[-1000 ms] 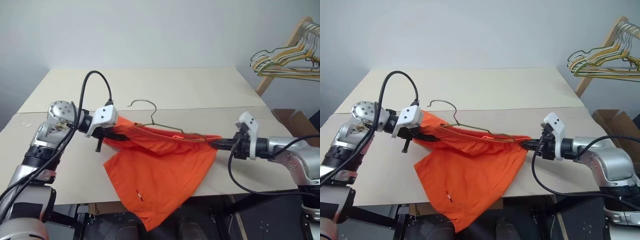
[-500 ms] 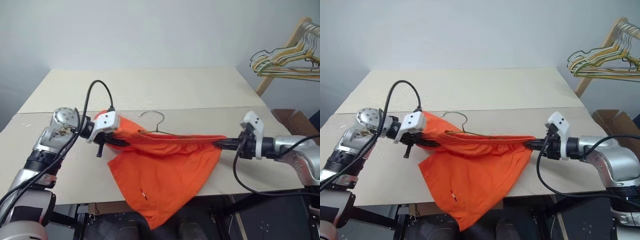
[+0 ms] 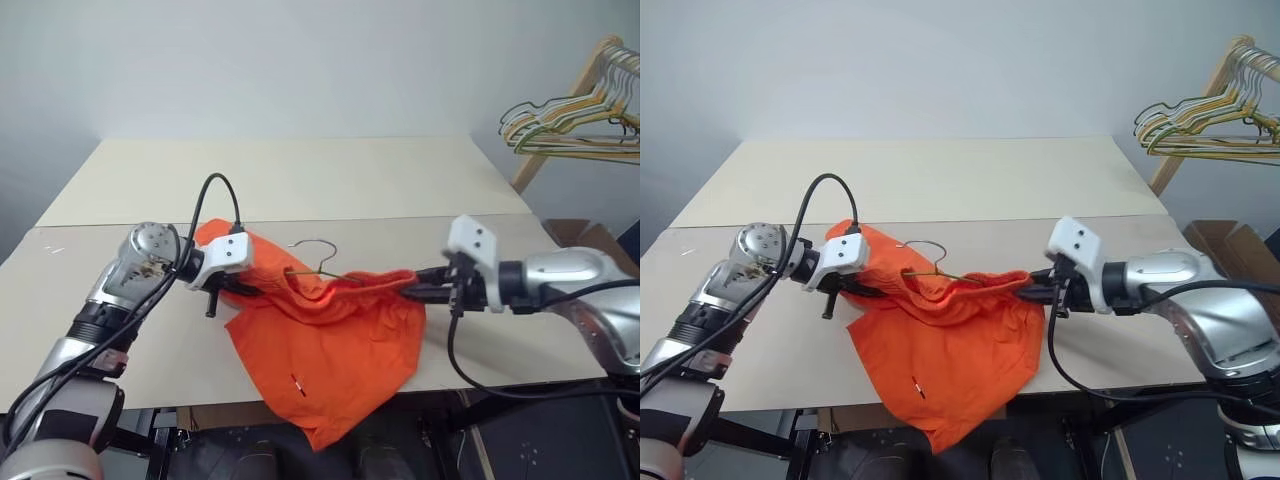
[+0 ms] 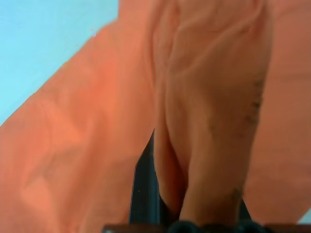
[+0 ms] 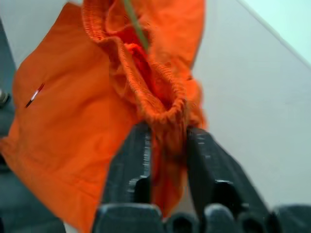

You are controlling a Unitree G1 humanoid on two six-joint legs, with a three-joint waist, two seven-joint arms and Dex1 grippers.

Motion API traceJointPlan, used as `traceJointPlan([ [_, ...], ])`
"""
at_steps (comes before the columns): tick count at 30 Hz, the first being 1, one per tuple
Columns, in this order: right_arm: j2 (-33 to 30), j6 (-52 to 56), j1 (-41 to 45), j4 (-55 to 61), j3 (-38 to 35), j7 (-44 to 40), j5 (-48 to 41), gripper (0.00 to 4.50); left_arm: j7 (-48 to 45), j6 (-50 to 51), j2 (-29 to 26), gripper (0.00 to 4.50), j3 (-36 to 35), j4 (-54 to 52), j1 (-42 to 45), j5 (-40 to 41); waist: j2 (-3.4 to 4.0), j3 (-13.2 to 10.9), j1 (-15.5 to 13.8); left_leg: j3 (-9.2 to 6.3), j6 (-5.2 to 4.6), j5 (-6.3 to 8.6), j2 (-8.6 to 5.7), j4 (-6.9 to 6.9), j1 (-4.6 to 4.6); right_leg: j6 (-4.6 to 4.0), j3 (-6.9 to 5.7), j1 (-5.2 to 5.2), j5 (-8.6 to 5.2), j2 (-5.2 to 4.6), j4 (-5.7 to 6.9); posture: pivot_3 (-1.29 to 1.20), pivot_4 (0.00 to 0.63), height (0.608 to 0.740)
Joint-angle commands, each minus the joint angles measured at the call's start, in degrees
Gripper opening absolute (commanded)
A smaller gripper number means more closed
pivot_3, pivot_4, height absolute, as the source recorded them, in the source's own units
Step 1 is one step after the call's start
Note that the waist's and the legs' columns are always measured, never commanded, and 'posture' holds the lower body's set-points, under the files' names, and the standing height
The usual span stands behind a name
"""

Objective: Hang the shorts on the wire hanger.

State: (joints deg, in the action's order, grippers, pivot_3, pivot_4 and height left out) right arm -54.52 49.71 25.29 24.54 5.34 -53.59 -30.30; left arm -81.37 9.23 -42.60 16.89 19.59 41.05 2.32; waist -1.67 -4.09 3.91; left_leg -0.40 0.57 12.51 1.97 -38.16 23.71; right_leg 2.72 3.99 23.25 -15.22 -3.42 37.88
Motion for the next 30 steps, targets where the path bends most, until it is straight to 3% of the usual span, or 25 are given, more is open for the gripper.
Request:
traceJointPlan([
  [1,-2.2,-0.7,1.4,-0.2,0.3,2.9,5.3,2.52,0.1,0.9,-0.1,0.00,-2.0,-2.2,2.2,1.2,0.00,0.0,0.1,0.00,0.00,0.00,0.00,0.00,0.00,0.00,0.00,0.00,0.00,0.00,0.01,-0.09,0.003,0.740],
  [6,-3.0,0.8,2.6,1.5,-3.1,3.8,4.9,4.30,-0.4,1.1,-0.5,0.00,-2.2,-2.8,2.0,1.3,0.01,0.0,0.1,0.00,0.00,0.00,0.01,0.00,-0.02,0.00,0.01,0.03,0.00,0.02,0.04,-0.09,0.006,0.740],
  [13,0.3,1.7,6.3,5.5,-9.3,4.3,-1.3,4.30,-1.8,0.3,-1.2,0.00,-1.3,-1.6,2.7,0.3,0.01,0.0,0.2,-0.01,0.00,0.00,0.02,0.00,-0.03,0.00,0.01,0.02,0.00,0.02,0.03,-0.10,0.007,0.740],
  [18,8.1,4.9,10.8,9.3,0.3,7.2,-2.4,4.30,-1.7,-0.2,-0.7,0.00,-0.5,0.2,4.2,-0.9,-0.05,0.1,0.5,-0.03,-0.01,0.00,0.05,0.01,-0.04,0.00,0.00,0.01,0.00,0.05,0.06,-0.11,0.003,0.740],
  [23,17.6,8.3,17.6,3.5,10.8,12.9,2.2,4.30,-2.2,-0.1,-0.7,0.00,-0.6,0.4,4.7,-1.0,-0.03,0.1,1.5,-0.07,0.00,0.00,0.03,0.00,-0.01,-0.01,-0.03,0.03,0.00,0.05,0.08,-0.11,0.002,0.740],
  [26,21.7,8.3,20.6,-1.4,13.6,14.5,4.5,3.70,-2.5,0.0,-0.9,0.00,-0.9,0.1,4.5,-0.9,-0.06,0.1,1.7,-0.11,0.00,0.00,0.03,0.00,0.02,-0.01,-0.06,0.03,0.00,0.03,0.14,-0.09,0.003,0.740],
  [30,23.6,6.7,22.0,-4.4,14.1,13.1,5.4,2.32,-2.6,0.3,-1.3,0.00,-1.2,-0.3,4.2,-0.8,-0.06,0.1,1.7,-0.16,0.00,0.00,0.01,0.00,0.07,-0.01,-0.09,0.03,0.01,0.02,0.20,-0.08,0.004,0.740],
])
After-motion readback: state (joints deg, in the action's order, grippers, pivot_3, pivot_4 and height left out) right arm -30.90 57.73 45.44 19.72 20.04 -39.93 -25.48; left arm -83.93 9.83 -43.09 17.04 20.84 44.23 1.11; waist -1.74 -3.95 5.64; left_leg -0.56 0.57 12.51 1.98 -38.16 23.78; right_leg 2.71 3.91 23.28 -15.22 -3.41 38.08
